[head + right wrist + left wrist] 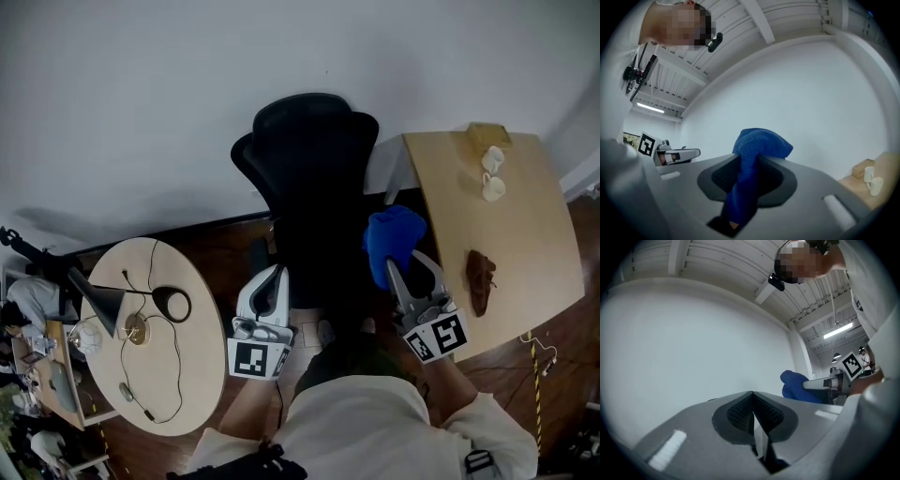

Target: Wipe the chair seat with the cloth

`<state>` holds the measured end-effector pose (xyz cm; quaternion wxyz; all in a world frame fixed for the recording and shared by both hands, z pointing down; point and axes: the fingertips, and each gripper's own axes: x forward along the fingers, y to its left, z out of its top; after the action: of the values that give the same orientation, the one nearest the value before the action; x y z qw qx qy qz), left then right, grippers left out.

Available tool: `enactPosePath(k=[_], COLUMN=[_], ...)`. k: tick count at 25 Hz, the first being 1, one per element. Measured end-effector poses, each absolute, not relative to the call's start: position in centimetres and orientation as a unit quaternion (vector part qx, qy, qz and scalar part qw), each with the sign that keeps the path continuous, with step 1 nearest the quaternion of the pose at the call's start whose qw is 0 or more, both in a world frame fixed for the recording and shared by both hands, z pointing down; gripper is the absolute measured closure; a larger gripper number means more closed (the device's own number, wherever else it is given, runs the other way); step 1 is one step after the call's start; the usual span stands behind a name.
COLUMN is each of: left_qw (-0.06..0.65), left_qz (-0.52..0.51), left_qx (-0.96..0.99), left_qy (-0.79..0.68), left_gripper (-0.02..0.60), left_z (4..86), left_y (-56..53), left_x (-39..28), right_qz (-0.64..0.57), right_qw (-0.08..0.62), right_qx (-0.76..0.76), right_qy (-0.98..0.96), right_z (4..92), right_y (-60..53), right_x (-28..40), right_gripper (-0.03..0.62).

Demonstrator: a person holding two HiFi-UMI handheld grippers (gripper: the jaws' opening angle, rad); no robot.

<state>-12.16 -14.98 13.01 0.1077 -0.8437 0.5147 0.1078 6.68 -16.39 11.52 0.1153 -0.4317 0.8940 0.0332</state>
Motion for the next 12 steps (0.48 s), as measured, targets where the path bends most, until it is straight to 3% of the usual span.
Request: enactPosePath(k=[6, 12], left_qw=[0.079, 0.032], left_qz=[0.071, 0.037], left_qx=[-0.845, -0.846], left_qy=[0.524, 0.531], left_gripper=[0.566, 0.566], left_z=[21.0, 37.4], left_y=[-23.5, -35.4], left_x=[-10.8, -10.4], right_qz=[-0.035, -0.116], right_qw=[0.093, 0.017], right_qx=[-0.429, -0.420], right_qy=[0.898, 0.900], right_z=[20.3, 41.5], right_y=[-26.9, -42.9], right_x=[7.9, 6.4], right_gripper=[0.496, 0.496])
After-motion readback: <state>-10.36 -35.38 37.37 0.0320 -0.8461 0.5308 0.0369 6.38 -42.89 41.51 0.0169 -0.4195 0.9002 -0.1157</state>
